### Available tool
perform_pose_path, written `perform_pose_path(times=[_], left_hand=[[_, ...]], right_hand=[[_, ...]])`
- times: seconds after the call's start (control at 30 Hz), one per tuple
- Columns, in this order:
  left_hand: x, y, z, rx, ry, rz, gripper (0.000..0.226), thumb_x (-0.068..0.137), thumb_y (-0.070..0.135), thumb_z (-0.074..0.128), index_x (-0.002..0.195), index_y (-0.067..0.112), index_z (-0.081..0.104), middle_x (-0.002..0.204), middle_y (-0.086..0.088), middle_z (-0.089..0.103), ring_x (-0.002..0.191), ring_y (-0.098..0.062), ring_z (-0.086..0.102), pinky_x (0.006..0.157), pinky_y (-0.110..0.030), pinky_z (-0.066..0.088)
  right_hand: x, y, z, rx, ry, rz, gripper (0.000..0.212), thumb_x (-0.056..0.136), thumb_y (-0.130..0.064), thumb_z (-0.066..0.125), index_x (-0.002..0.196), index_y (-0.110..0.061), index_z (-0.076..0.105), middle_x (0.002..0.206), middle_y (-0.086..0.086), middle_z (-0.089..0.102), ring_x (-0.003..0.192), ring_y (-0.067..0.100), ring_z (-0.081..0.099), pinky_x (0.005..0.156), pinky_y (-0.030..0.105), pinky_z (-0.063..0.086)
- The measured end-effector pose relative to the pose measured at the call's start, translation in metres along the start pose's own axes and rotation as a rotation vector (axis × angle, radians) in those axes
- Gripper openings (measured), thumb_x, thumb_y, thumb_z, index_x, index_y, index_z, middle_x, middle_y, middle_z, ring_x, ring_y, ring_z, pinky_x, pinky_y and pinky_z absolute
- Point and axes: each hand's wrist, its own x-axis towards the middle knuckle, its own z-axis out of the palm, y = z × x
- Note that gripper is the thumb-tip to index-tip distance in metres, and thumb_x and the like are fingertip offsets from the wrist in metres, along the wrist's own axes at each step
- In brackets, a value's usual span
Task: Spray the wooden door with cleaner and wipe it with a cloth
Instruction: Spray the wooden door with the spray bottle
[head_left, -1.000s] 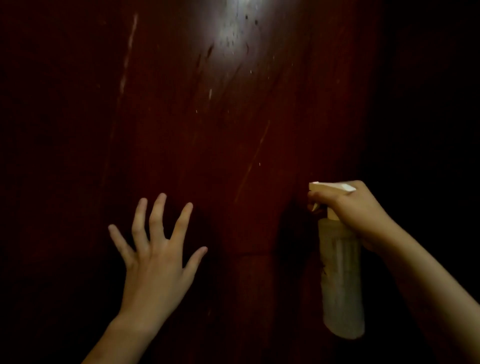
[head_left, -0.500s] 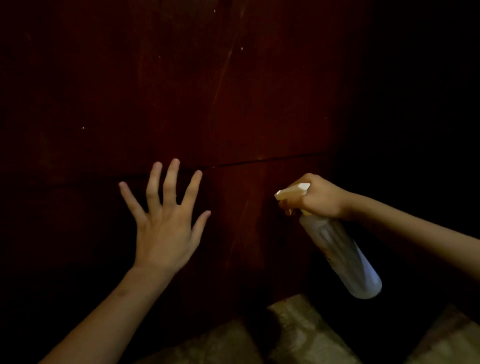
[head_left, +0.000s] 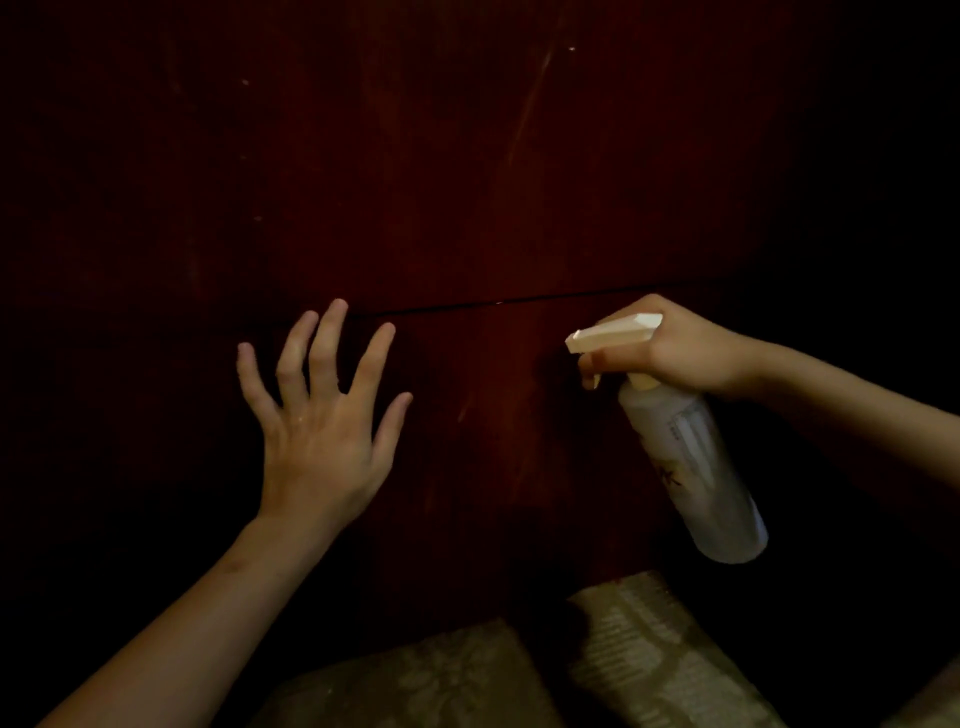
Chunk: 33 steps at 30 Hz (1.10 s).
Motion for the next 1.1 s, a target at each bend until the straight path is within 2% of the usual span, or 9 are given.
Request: perform_pose_path(times=[0.07, 0.23, 0.4, 0.53, 0.67, 0.9, 0.97, 1.03, 1.1], left_hand=[[-0.009, -0.023, -0.008, 0.040, 0.004, -0.013, 0.062, 0.101, 0.049, 0.047, 0.157, 0.024, 0.038, 0.167, -0.015, 0.020, 0.156, -0.036, 0.020, 0.122, -0.072, 0.007], [-0.034, -0.083, -0.024, 0.141, -0.023, -0.094, 0.066, 0.103, 0.049, 0.046, 0.161, 0.023, 0.029, 0.168, -0.017, 0.016, 0.156, -0.038, 0.017, 0.122, -0.072, 0.009], [-0.056, -0.125, -0.034, 0.101, -0.104, -0.196, 0.070, 0.101, 0.049, 0.050, 0.162, 0.021, 0.027, 0.170, -0.018, 0.011, 0.159, -0.037, 0.009, 0.121, -0.075, 0.011], [-0.069, -0.143, -0.034, 0.091, -0.200, -0.158, 0.073, 0.101, 0.052, 0.049, 0.163, 0.026, 0.022, 0.171, -0.016, 0.005, 0.160, -0.037, 0.004, 0.123, -0.072, 0.011], [-0.072, -0.151, -0.034, 0.078, -0.219, -0.135, 0.073, 0.100, 0.052, 0.050, 0.163, 0.030, 0.020, 0.171, -0.013, 0.004, 0.160, -0.035, 0.003, 0.125, -0.069, 0.009], [-0.071, -0.147, -0.038, 0.013, -0.255, -0.173, 0.071, 0.101, 0.053, 0.049, 0.162, 0.031, 0.022, 0.171, -0.012, 0.004, 0.160, -0.034, 0.003, 0.125, -0.069, 0.009], [-0.071, -0.144, -0.045, -0.011, -0.282, -0.183, 0.070, 0.101, 0.055, 0.046, 0.162, 0.031, 0.022, 0.171, -0.011, 0.005, 0.160, -0.032, 0.003, 0.125, -0.069, 0.006], [-0.074, -0.139, -0.059, -0.069, -0.325, -0.171, 0.069, 0.102, 0.057, 0.042, 0.162, 0.030, 0.023, 0.170, -0.008, 0.008, 0.159, -0.028, 0.005, 0.126, -0.065, 0.003], [-0.083, -0.132, -0.077, -0.192, -0.379, -0.163, 0.069, 0.101, 0.063, 0.036, 0.161, 0.031, 0.023, 0.169, -0.001, 0.014, 0.158, -0.021, 0.009, 0.128, -0.058, 0.005]], right_hand=[[0.008, -0.020, 0.010, 0.026, 0.001, -0.046, 0.020, 0.093, -0.019, 0.073, 0.081, -0.004, 0.078, 0.085, 0.009, 0.078, 0.090, 0.029, 0.073, 0.088, 0.044, 0.054], [0.031, -0.069, 0.056, 0.110, -0.014, -0.106, 0.019, 0.090, -0.023, 0.076, 0.081, -0.007, 0.078, 0.084, 0.007, 0.078, 0.083, 0.025, 0.073, 0.070, 0.019, 0.051], [0.048, -0.101, 0.105, 0.082, 0.005, -0.112, 0.019, 0.087, -0.033, 0.079, 0.074, -0.018, 0.078, 0.075, -0.002, 0.077, 0.070, 0.007, 0.070, 0.068, 0.023, 0.048], [0.051, -0.113, 0.127, 0.075, -0.011, -0.093, 0.023, 0.088, -0.032, 0.077, 0.074, -0.014, 0.078, 0.076, -0.002, 0.078, 0.070, 0.008, 0.071, 0.069, 0.023, 0.051], [0.052, -0.115, 0.140, 0.016, -0.034, -0.094, 0.029, 0.089, -0.037, 0.077, 0.071, -0.014, 0.074, 0.073, 0.002, 0.077, 0.066, 0.012, 0.072, 0.072, 0.030, 0.055], [0.055, -0.116, 0.150, -0.010, -0.047, -0.054, 0.032, 0.084, -0.040, 0.081, 0.083, -0.009, 0.071, 0.070, 0.007, 0.074, 0.058, 0.011, 0.070, 0.058, 0.024, 0.054], [0.055, -0.117, 0.153, 0.061, -0.040, -0.056, 0.037, 0.084, -0.041, 0.081, 0.087, -0.006, 0.072, 0.073, 0.008, 0.074, 0.064, 0.015, 0.072, 0.065, 0.029, 0.057], [0.057, -0.117, 0.156, 0.148, -0.047, -0.116, 0.033, 0.088, -0.034, 0.077, 0.084, -0.002, 0.076, 0.080, 0.010, 0.077, 0.080, 0.024, 0.075, 0.086, 0.043, 0.059], [0.056, -0.125, 0.162, 0.253, -0.081, -0.158, 0.027, 0.091, -0.027, 0.075, 0.088, 0.000, 0.078, 0.089, 0.012, 0.079, 0.091, 0.028, 0.075, 0.096, 0.048, 0.055]])
